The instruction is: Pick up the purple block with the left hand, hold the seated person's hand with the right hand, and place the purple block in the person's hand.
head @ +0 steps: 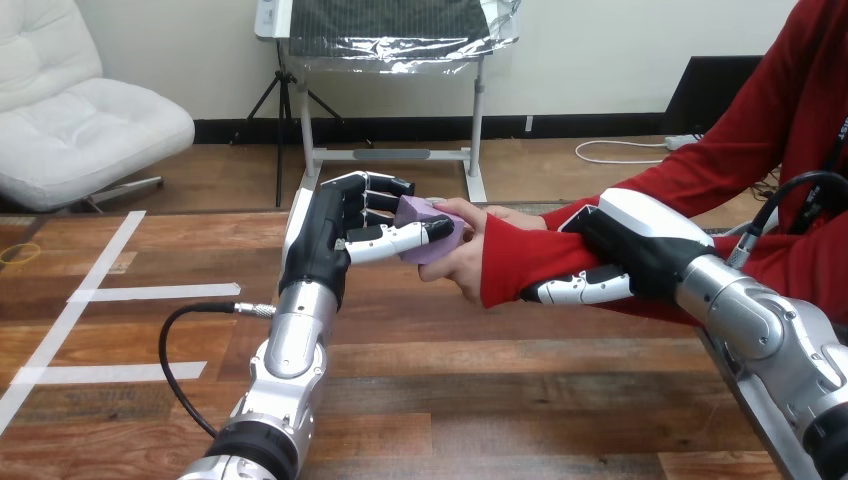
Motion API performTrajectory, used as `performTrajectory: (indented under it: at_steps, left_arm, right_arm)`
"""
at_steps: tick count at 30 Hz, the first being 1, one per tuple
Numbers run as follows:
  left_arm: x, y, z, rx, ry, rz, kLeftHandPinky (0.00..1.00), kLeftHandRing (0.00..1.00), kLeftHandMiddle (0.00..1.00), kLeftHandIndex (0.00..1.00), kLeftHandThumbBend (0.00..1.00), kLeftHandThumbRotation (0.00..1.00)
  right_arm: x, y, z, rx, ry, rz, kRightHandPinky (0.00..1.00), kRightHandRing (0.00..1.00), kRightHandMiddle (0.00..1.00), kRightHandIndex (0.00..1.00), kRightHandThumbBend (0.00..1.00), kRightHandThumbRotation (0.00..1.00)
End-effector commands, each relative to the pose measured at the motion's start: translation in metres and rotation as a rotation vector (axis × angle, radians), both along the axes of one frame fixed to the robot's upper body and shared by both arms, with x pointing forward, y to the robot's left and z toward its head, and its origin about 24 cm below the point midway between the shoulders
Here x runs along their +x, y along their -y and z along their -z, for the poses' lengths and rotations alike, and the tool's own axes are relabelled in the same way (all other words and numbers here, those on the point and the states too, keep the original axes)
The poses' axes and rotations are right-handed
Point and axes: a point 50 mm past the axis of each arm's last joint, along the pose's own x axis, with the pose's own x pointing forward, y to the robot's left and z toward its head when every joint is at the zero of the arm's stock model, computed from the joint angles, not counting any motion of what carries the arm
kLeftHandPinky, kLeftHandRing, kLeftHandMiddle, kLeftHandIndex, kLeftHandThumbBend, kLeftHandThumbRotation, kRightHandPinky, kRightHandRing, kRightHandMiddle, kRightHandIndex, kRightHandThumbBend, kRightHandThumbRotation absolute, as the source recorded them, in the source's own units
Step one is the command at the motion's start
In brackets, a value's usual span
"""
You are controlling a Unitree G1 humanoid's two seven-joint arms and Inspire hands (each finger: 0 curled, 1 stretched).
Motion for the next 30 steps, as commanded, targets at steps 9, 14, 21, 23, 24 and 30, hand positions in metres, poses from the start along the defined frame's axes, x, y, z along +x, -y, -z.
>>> performTrajectory:
  at_steps: [9,14,21,23,24,30]
  left_arm:
    - [0.01,0.014,-0.022,-0.062,0.078,0.061,0.39,0.44,0.47,0.45,0.67,0.0]
    - [0.01,0.012,-0.019,-0.073,0.041,0.105,0.45,0.54,0.58,0.57,0.69,0.09]
    - [0.01,0.01,-0.018,-0.065,0.015,0.141,0.65,0.72,0.75,0.75,0.74,0.41]
    - [0.01,0.009,-0.018,-0.063,0.016,0.148,0.75,0.78,0.81,0.81,0.76,0.55]
    - [0.01,0.008,-0.019,-0.062,0.017,0.152,0.78,0.8,0.82,0.82,0.77,0.58]
    - [0.009,0.005,-0.019,-0.071,0.028,0.169,0.91,0.87,0.89,0.88,0.78,0.76]
  right_arm:
    - [0.018,-0.035,-0.054,0.061,0.195,-0.135,0.26,0.3,0.35,0.38,0.63,0.58]
    - [0.017,-0.032,-0.052,0.065,0.187,-0.131,0.28,0.33,0.38,0.41,0.65,0.58]
    - [0.015,-0.028,-0.05,0.064,0.152,-0.128,0.34,0.39,0.44,0.47,0.74,0.64]
    - [0.014,-0.028,-0.05,0.061,0.146,-0.129,0.38,0.44,0.49,0.52,0.81,0.68]
    - [0.014,-0.027,-0.05,0.055,0.14,-0.13,0.39,0.45,0.5,0.53,0.83,0.69]
    - [0.011,-0.023,-0.047,0.031,0.13,-0.137,0.51,0.58,0.61,0.62,0.95,0.78]
